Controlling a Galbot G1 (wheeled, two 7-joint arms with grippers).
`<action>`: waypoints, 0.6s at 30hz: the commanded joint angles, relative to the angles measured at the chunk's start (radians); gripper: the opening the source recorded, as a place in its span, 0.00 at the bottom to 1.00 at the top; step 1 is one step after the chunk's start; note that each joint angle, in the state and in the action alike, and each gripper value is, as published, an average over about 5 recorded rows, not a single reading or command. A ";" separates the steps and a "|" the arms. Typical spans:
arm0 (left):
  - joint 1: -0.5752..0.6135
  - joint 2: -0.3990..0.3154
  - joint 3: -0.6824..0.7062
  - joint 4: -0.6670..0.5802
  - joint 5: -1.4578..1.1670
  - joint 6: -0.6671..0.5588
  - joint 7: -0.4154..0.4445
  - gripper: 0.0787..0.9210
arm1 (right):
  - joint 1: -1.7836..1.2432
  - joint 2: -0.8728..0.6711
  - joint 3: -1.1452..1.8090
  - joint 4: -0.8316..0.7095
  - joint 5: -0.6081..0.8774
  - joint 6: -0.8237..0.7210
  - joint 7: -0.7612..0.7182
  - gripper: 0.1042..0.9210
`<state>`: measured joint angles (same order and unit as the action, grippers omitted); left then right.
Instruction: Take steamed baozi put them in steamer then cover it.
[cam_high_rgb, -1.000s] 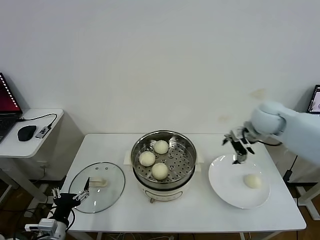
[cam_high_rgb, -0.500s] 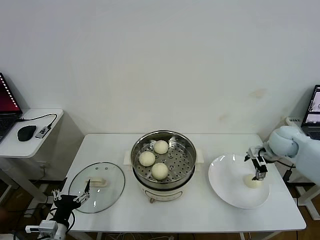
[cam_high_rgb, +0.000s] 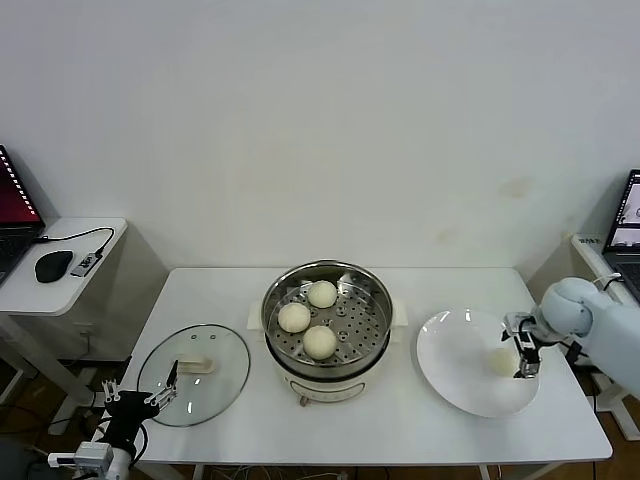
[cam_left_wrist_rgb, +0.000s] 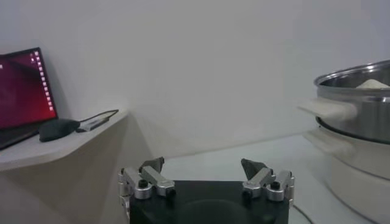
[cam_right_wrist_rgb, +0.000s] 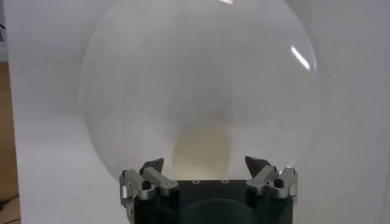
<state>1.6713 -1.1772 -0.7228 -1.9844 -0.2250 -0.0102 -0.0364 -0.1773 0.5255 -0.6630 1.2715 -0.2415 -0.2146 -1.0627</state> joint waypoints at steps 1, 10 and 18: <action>-0.003 0.000 0.002 0.005 0.000 0.000 0.000 0.88 | -0.057 0.050 0.050 -0.070 -0.037 0.000 0.008 0.88; -0.006 0.004 -0.008 -0.002 -0.003 0.001 0.001 0.88 | -0.054 0.072 0.051 -0.092 -0.051 -0.006 0.008 0.74; -0.007 0.004 -0.013 -0.005 -0.005 0.002 0.000 0.88 | -0.025 0.079 0.041 -0.081 -0.040 -0.004 0.001 0.65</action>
<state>1.6645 -1.1729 -0.7348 -1.9872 -0.2291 -0.0084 -0.0361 -0.2128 0.5928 -0.6221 1.1974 -0.2829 -0.2195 -1.0594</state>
